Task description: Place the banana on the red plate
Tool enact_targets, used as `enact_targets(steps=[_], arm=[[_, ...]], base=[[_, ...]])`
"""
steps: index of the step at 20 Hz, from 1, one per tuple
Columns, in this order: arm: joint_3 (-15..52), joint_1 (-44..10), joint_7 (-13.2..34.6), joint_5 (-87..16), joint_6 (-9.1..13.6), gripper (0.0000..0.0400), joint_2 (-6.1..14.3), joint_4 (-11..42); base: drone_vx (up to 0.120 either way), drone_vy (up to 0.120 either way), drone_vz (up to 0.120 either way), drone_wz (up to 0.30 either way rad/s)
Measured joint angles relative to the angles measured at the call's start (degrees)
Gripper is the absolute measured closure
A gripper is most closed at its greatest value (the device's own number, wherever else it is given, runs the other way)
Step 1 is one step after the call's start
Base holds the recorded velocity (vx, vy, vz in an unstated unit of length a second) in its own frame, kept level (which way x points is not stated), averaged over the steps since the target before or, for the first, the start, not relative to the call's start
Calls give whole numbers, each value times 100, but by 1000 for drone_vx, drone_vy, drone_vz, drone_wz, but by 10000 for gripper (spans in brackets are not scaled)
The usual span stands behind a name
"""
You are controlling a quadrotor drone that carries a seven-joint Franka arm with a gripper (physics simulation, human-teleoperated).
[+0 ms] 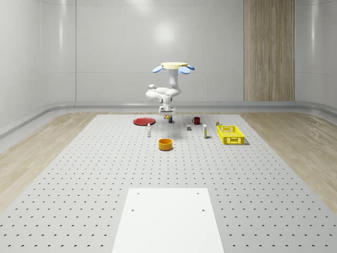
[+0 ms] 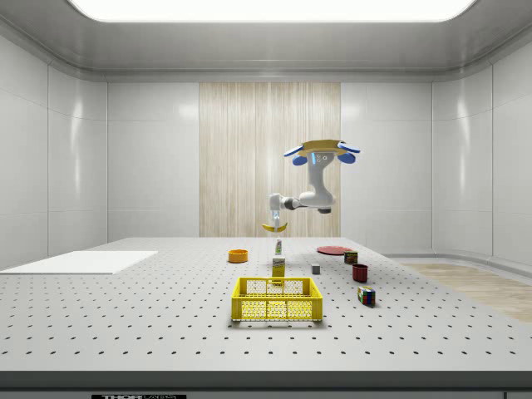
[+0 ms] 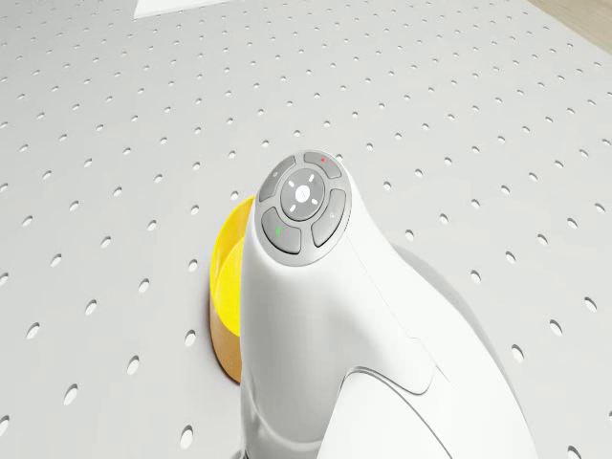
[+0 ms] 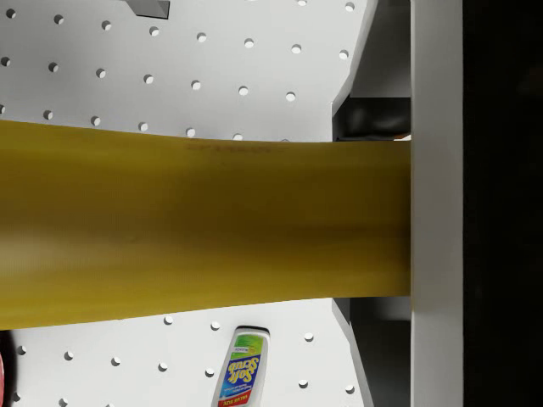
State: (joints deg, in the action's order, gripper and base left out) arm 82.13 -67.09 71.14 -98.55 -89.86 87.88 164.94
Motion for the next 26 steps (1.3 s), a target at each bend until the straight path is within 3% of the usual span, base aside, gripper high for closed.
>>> enact_targets(steps=[26], arm=[[35,-32,-4419,93,-306,201,300,-2]], base=[[0,0,0,-300]])
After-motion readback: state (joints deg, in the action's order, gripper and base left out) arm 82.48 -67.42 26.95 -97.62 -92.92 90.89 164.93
